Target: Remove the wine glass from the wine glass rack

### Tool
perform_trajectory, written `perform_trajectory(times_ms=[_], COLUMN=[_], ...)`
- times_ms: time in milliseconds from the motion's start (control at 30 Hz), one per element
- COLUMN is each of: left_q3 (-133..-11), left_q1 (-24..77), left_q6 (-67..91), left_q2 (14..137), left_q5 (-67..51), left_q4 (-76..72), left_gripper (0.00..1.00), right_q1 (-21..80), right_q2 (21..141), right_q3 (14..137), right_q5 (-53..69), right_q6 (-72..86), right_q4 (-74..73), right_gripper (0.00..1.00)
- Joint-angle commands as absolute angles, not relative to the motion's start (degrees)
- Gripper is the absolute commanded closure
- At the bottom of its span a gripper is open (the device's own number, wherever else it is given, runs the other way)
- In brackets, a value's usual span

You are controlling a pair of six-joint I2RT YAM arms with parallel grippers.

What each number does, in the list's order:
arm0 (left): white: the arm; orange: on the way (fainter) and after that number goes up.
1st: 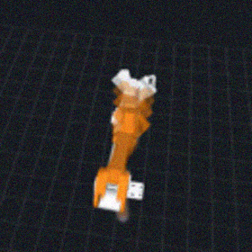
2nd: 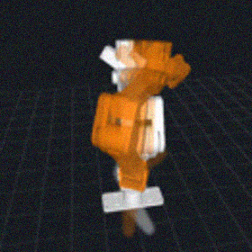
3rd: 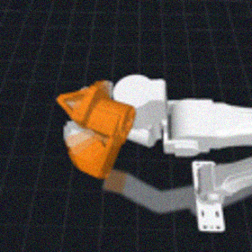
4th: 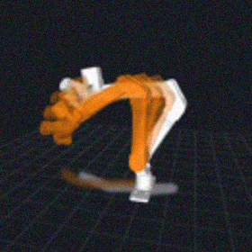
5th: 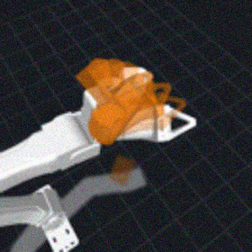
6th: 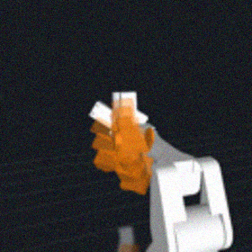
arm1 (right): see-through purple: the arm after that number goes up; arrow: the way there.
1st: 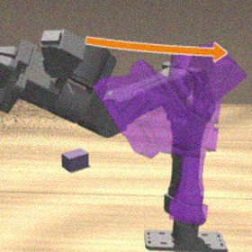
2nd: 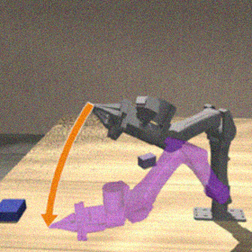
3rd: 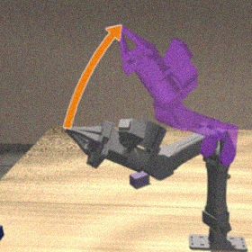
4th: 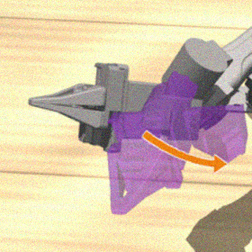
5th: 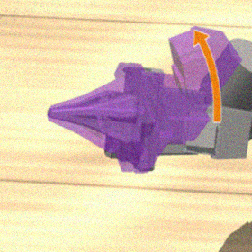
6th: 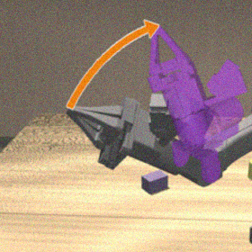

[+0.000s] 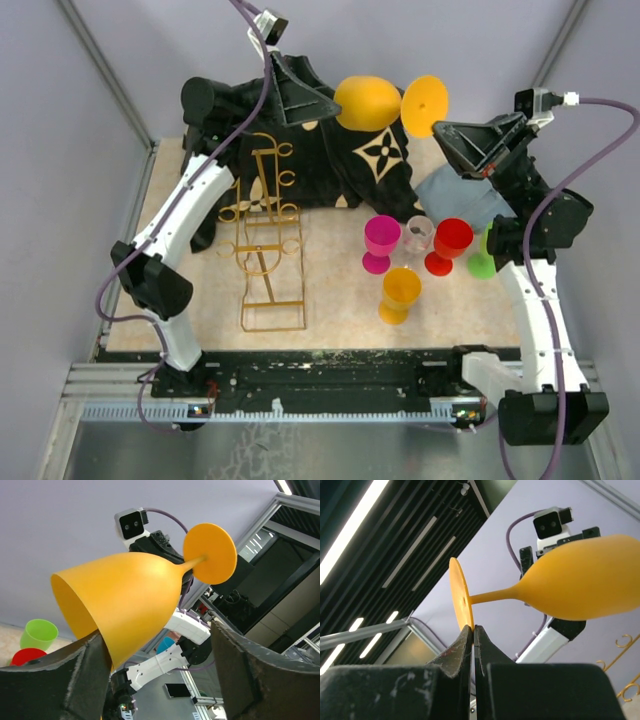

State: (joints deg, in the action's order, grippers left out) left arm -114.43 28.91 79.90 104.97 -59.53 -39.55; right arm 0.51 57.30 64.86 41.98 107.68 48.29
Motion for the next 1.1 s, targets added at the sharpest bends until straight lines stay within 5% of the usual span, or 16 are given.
perform_trajectory(times_ms=[0, 167, 367, 467, 767, 1067], left_q3=[-114.65, -113.18, -111.33, -111.53, -109.17, -113.69], left_q1=[29.35, 29.71, 29.8, 29.87, 30.15, 35.3], left_q6=[80.43, 80.29, 78.23, 75.66, 58.6, 15.45], left_q2=[101.46, 99.34, 97.88, 97.27, 90.66, 84.62], left_q5=[-59.19, -59.4, -59.71, -60.42, -68.63, -61.55], left_q4=[-42.1, -42.53, -41.89, -41.37, -25.18, 20.42], left_gripper=[0.26, 0.49, 1.0, 1.0, 1.0, 1.0], right_q1=[0.4, 0.38, 0.46, 0.44, -0.12, -10.6], right_q2=[57.94, 59.63, 61.01, 61.15, 56.21, 53.2], right_q3=[64.8, 62.95, 60.26, 59.13, 60.96, 72.49], right_q5=[40.96, 40.38, 40.06, 41.16, 47.52, 46.22], right_q6=[109.3, 111.6, 114.89, 115.66, 101.11, 71.6], right_q4=[56.04, 61.01, 66.57, 67.88, 48.2, 2.28], right_gripper=[1.0, 1.0, 1.0, 0.98, 0.25, 0.17])
